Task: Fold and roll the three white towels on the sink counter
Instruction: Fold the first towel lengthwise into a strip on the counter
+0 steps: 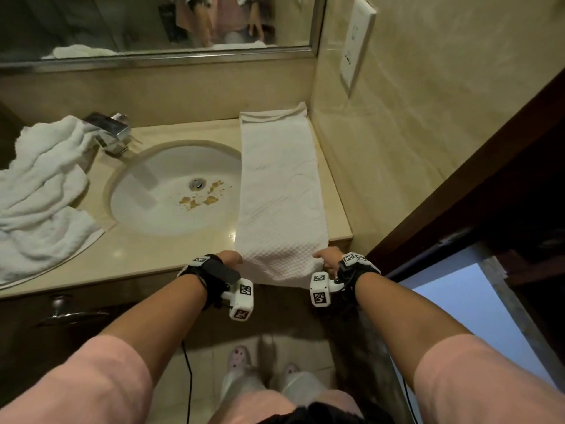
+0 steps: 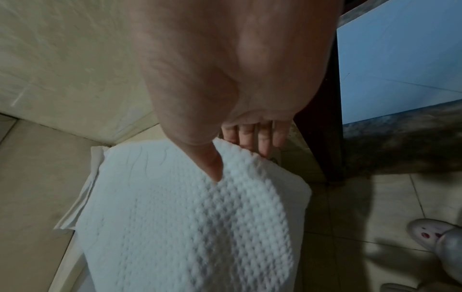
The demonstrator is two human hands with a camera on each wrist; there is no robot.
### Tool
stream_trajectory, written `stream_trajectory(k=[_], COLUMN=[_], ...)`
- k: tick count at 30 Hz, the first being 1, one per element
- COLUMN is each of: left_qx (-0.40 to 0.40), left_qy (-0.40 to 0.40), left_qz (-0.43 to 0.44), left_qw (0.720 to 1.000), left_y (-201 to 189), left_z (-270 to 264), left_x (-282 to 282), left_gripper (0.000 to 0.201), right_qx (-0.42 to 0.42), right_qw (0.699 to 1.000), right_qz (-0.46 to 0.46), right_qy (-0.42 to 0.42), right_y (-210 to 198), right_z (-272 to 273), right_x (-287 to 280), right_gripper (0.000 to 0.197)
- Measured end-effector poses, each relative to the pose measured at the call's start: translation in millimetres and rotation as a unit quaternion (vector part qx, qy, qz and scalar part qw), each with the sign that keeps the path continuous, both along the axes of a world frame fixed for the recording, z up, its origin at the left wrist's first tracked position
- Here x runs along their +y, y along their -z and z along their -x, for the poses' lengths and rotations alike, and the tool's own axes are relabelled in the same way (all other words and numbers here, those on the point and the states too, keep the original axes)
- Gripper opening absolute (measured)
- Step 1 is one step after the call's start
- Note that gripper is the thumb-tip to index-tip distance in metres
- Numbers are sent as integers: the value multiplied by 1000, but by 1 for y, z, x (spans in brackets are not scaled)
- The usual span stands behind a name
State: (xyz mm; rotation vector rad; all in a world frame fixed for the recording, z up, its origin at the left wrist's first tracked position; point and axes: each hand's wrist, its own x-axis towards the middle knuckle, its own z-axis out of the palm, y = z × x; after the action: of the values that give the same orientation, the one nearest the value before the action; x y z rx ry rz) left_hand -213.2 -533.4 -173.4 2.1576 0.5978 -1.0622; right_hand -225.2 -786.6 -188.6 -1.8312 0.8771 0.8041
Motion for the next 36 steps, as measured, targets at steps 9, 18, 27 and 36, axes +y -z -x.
stream_trajectory(k=[9, 18, 27, 36], left_qx=[22, -12, 49, 59], left_qy=[-108, -110, -152, -129], left_qz=[130, 195, 252, 287], left_qw=[985, 975, 954, 947], left_y=[27, 168, 25, 18], left_z=[12, -10, 32, 41], left_x=[-5, 16, -5, 6], left_gripper=[50, 106, 40, 43], right_qx=[-21, -59, 36, 26], right_qw=[999, 998, 997, 988], right_qz=[-30, -13, -65, -134], right_qy=[5, 22, 0, 70], right_y=[2, -3, 59, 32], right_z=[10, 22, 33, 63], right_x=[6, 5, -21, -10], right_gripper=[42, 41, 63, 44])
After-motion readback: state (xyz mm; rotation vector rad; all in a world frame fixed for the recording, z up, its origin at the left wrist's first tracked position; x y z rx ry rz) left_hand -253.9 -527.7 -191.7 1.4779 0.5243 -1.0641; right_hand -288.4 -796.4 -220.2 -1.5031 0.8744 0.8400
